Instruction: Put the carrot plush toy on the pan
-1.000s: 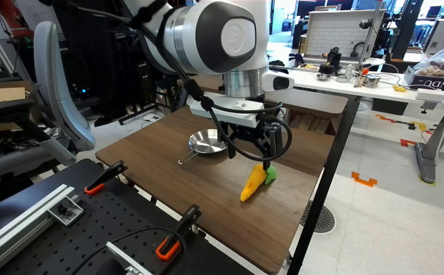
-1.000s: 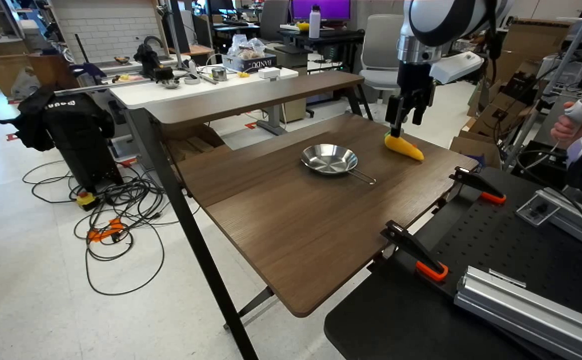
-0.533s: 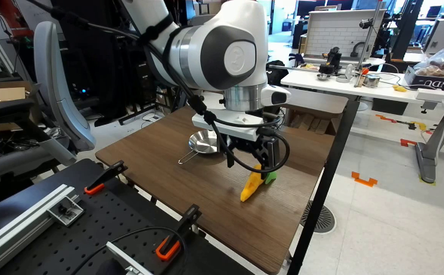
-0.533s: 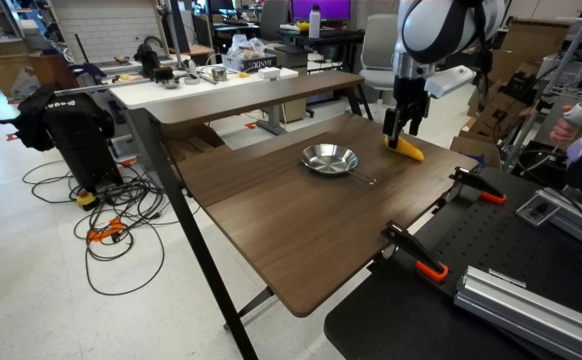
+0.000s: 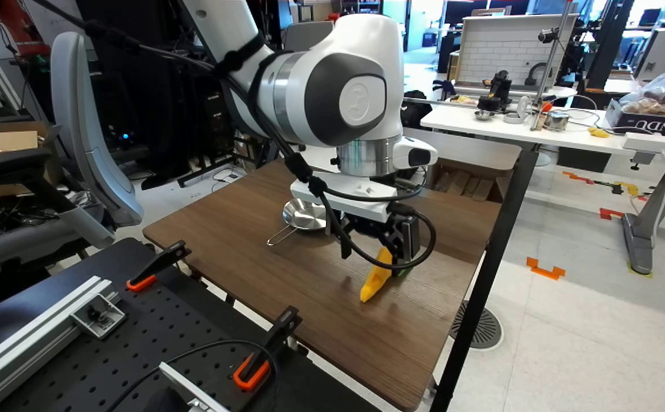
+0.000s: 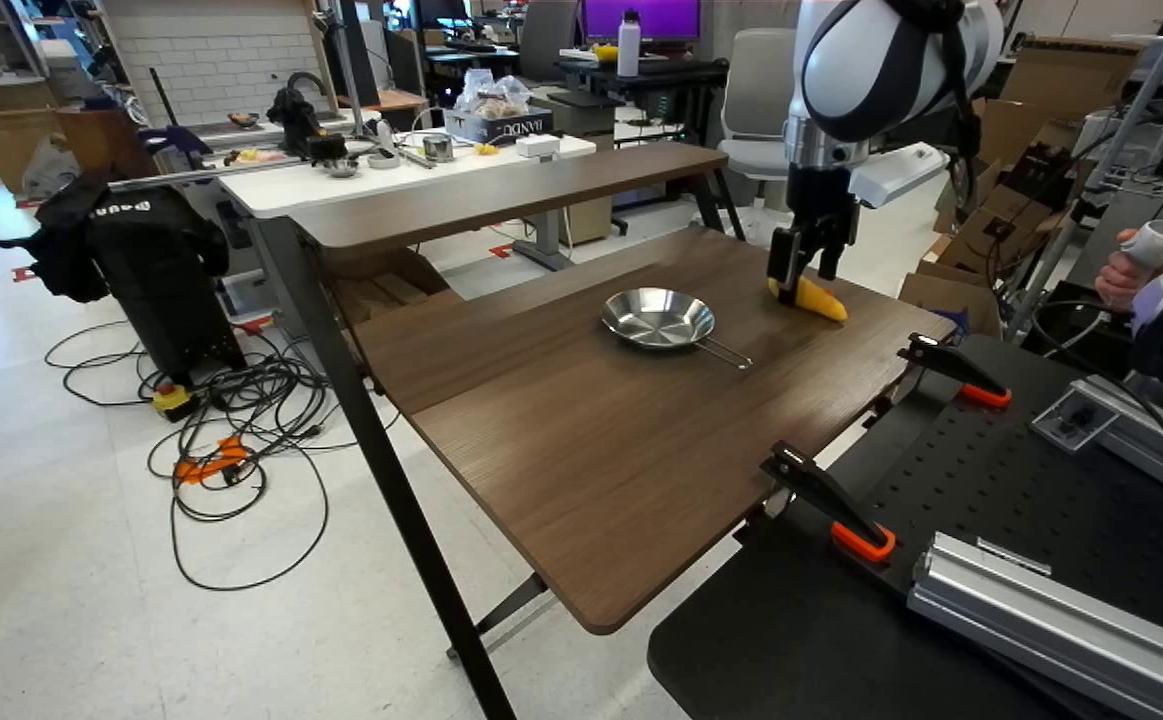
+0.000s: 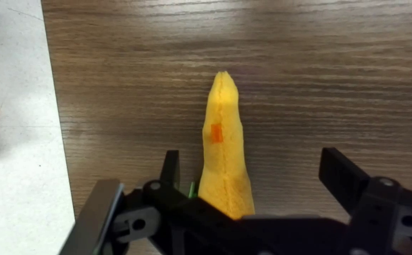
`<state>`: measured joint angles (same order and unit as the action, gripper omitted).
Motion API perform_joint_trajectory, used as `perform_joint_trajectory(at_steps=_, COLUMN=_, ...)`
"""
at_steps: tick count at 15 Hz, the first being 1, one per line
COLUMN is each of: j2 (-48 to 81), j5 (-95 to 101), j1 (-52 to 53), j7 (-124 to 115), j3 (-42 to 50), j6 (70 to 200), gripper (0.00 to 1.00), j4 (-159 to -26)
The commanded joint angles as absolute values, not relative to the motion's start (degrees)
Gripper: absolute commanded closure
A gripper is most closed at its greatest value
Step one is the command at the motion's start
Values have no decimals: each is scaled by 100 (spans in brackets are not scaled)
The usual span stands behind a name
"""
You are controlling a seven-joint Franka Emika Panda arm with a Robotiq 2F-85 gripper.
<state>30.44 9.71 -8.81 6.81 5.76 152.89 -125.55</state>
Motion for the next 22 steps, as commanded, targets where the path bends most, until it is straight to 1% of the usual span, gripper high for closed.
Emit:
perform_joint_trajectory(at_steps=1, j2=3300, j5=874, j1=-981, j7=897, j3=538, j6=15509, gripper=0, j4=-12405)
perform_joint_trajectory(at_steps=2, j2=3322, j5=885, j1=-980, j7=896, j3=544, j6=15539, gripper=25, j4=-12405)
perform_joint_trajectory(at_steps=3, j2=3345, j5=879, j1=-990, j7=909, j3=536, j6=15552, gripper=28, j4=-12397)
perform_joint_trajectory(at_steps=4, j2=3368, j5=876, j1=-995, j7=911, j3=534, j6=15571, gripper=34, j4=-12387)
perform_joint_trajectory(at_steps=5, j2=3382, j5=881, j1=-993, j7=910, j3=536, j6=15592, gripper=44, j4=-12381)
perform_joint_trajectory(at_steps=12, j2=3219, j5=912, j1=-936, j7=878, j3=548, j6=15748, gripper=96, j4=-12479)
perform_joint_trajectory(at_steps=14, j2=3084, j5=926, j1=-900, j7=858, j3=549, j6=15823, gripper=100, j4=-12536)
perform_joint_trajectory(at_steps=16, j2=2936, j5=947, j1=-846, j7=851, j3=543, j6=15875, gripper=97, j4=-12590)
perform_joint_trajectory(at_steps=18, j2=2789, j5=950, j1=-789, j7=839, j3=516, j6=15893, gripper=99, j4=-12634)
perform_joint_trajectory(at_steps=19, j2=2708, j5=945, j1=-763, j7=840, j3=487, j6=15884, gripper=98, j4=-12652)
perform_joint_trajectory(at_steps=22, j2=2544, j5=926, j1=-674, j7=833, j3=396, j6=15846, gripper=98, j4=-12663)
